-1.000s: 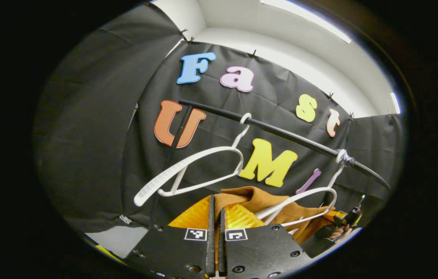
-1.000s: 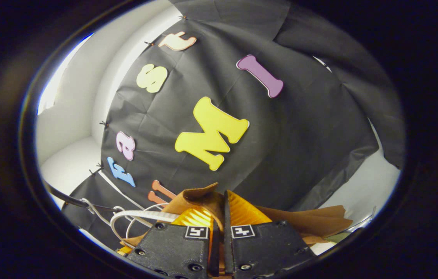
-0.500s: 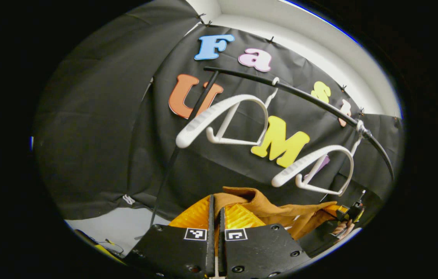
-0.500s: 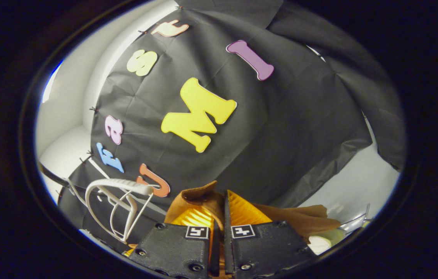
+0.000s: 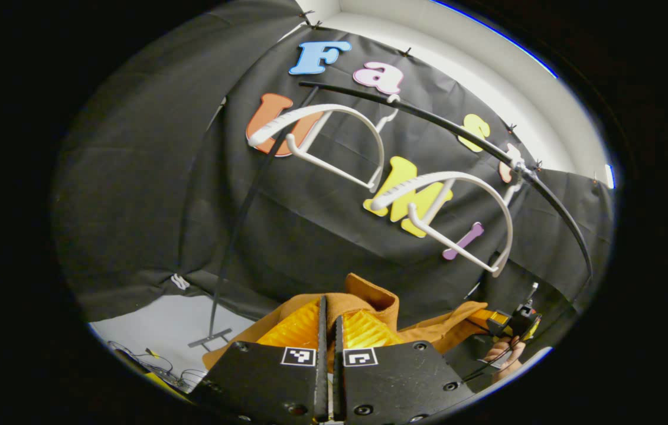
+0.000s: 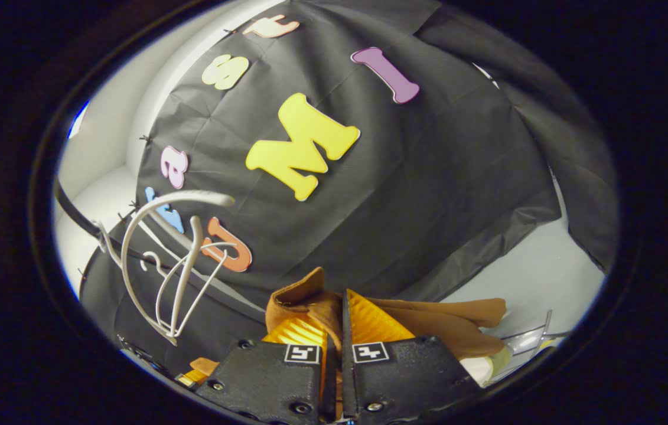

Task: Grasp the clothes on the hanger with both hands and then place them into the laundry hamper below.

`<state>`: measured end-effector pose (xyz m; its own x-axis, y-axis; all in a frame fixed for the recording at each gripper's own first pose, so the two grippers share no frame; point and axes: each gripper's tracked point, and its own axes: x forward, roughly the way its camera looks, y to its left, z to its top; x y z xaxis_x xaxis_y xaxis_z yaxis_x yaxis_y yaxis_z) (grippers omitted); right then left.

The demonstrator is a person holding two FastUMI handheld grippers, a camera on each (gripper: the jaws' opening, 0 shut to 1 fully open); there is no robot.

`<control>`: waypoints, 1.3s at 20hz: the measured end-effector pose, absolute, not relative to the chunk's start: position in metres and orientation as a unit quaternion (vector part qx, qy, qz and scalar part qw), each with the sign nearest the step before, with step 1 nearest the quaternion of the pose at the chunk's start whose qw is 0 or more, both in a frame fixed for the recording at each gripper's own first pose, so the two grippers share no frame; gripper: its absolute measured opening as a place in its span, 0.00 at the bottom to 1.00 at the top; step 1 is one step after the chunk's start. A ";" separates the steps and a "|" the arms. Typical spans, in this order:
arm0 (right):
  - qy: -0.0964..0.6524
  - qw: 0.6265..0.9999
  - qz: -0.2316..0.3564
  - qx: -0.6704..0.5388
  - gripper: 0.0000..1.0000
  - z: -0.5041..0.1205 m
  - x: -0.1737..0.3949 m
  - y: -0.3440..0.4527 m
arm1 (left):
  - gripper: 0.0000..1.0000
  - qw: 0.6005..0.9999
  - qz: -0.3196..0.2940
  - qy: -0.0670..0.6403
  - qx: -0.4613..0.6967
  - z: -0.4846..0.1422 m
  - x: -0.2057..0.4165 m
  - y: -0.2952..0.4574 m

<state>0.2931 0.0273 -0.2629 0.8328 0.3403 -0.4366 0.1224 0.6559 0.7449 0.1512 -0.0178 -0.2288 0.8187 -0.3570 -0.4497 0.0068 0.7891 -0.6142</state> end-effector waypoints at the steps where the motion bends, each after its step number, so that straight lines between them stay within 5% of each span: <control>1: 0.287 0.865 0.067 0.407 0.07 -0.263 0.289 0.031 | 0.03 0.905 -0.106 0.283 -0.300 -0.226 0.148 -0.024; 13: 0.330 0.861 0.142 0.359 0.07 -0.247 0.217 0.085 | 0.03 0.904 -0.196 0.282 -0.256 -0.195 0.114 -0.109; 26: 0.333 0.847 0.287 0.299 0.07 -0.184 0.170 0.159 | 0.03 0.903 -0.265 0.238 -0.240 -0.139 0.102 -0.147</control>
